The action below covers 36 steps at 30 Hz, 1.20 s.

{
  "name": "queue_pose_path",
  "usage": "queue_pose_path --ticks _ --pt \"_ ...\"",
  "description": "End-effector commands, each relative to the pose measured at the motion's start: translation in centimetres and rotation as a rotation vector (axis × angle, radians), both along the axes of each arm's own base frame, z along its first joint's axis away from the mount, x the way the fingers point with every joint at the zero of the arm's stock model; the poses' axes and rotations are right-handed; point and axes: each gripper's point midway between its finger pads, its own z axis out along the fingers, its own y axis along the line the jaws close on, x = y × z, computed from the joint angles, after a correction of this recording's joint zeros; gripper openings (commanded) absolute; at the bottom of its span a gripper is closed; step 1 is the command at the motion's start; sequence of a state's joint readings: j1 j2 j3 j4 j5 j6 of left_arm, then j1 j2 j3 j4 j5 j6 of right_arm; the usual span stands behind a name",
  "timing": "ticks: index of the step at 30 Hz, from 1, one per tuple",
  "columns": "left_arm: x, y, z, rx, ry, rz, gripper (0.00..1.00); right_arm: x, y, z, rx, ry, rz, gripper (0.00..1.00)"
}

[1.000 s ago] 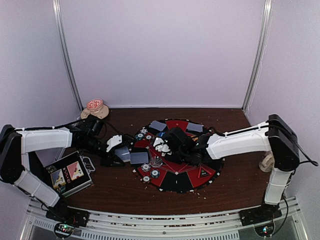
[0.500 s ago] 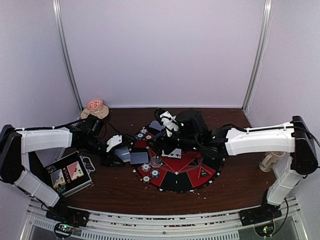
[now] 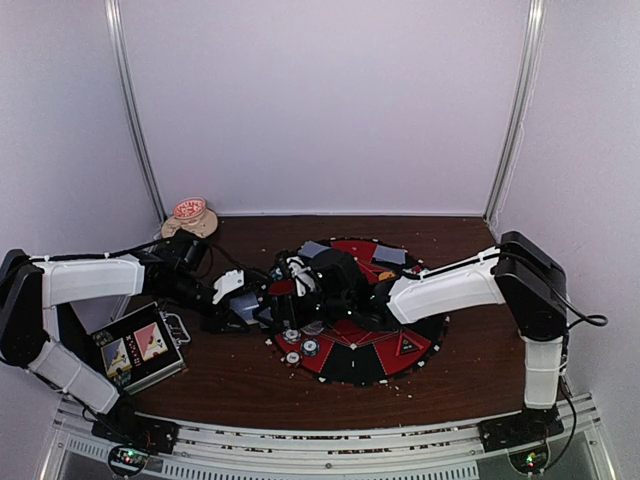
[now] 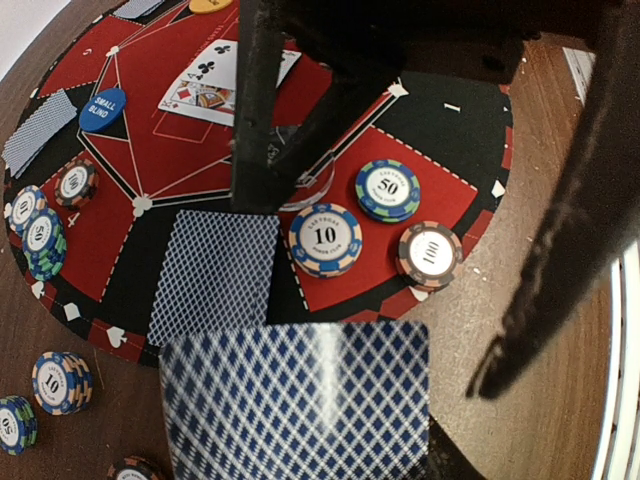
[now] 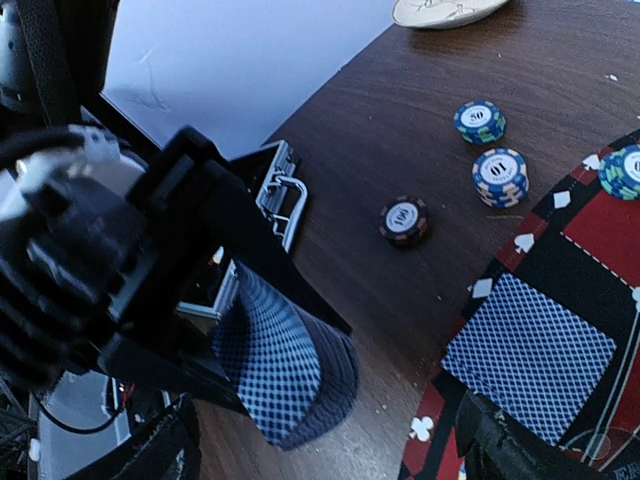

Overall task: Distribute texas hold em gaming equipment
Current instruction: Pick up the poker card from the face-down deck piles.

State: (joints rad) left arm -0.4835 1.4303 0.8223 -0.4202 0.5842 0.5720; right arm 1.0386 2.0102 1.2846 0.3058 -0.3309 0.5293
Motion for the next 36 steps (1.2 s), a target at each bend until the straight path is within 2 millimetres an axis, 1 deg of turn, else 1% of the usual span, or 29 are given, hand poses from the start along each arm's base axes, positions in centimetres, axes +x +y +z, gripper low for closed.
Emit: queue_pose_path --ticks 1,9,17,23,26,29,32,36 --pt "0.2 -0.5 1.3 -0.038 -0.039 -0.021 0.46 0.2 2.5 3.4 0.131 0.025 0.027 0.89" --pt "0.2 -0.5 1.3 -0.037 -0.041 -0.021 0.45 1.3 4.0 0.8 0.087 0.065 0.024 0.87" --pt "0.2 -0.4 1.4 -0.038 -0.044 -0.016 0.46 1.2 4.2 0.0 0.091 0.085 0.043 0.83" --pt "0.1 -0.4 1.6 -0.04 -0.049 -0.018 0.45 2.2 4.2 -0.7 0.054 0.08 0.011 0.74" --pt "0.1 -0.4 1.7 -0.045 -0.052 -0.019 0.46 2.8 4.1 -1.3 0.035 0.084 -0.001 0.68" --pt "0.1 -0.5 1.7 -0.044 -0.05 -0.021 0.46 3.1 3.7 -1.7 0.023 0.088 -0.011 0.58" --pt "0.1 -0.5 1.6 -0.042 -0.048 -0.021 0.46 3.3 3.1 -1.6 0.018 0.083 -0.022 0.53" --pt "0.1 -0.5 1.6 -0.042 -0.048 -0.021 0.46 3.7 2.0 -0.9 0.014 0.067 -0.045 0.46"
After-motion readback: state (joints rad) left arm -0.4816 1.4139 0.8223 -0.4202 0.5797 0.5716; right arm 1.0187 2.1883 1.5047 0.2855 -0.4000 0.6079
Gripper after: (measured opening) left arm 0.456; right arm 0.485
